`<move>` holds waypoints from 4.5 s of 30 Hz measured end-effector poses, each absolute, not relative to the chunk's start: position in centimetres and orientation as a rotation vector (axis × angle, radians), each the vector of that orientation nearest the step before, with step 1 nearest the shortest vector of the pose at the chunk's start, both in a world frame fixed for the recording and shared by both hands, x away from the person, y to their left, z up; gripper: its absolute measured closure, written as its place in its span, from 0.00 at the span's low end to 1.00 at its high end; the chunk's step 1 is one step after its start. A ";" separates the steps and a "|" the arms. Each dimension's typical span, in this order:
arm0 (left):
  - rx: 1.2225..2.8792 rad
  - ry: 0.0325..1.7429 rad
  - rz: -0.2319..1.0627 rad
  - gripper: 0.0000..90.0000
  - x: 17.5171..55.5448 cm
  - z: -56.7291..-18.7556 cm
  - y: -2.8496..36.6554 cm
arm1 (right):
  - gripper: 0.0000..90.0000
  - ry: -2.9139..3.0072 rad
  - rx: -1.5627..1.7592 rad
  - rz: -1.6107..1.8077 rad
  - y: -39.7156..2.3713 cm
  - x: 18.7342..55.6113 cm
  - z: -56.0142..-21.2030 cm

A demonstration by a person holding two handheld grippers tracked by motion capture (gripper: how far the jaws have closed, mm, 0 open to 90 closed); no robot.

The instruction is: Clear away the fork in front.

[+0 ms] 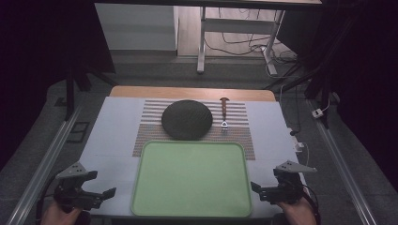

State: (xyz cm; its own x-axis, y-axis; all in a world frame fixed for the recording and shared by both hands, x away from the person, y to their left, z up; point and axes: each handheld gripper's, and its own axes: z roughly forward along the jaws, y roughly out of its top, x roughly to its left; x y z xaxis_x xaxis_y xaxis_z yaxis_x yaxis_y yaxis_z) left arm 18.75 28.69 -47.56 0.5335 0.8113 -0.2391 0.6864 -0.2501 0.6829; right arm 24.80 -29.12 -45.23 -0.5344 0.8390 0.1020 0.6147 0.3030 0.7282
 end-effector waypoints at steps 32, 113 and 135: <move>2.012 1.222 0.209 0.01 18.8 -47.6 28.6 | 0.00 2.358 1.163 1.175 -26.9 27.0 -44.5; 2.030 1.231 0.184 0.02 19.1 -47.7 28.5 | 0.00 2.362 1.107 0.748 -19.5 43.3 -47.8; 2.033 1.232 0.175 0.02 19.2 -47.8 28.5 | 0.11 2.315 0.672 0.334 -15.9 45.9 -50.6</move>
State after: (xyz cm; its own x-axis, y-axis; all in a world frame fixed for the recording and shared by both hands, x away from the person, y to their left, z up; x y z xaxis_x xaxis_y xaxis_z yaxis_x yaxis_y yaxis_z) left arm 19.21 28.54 -47.78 0.5294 0.8115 -0.2473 0.7108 -0.2651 0.6515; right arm 45.90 -15.88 -50.60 -0.6256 0.5514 -0.5519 0.3729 0.8327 0.4092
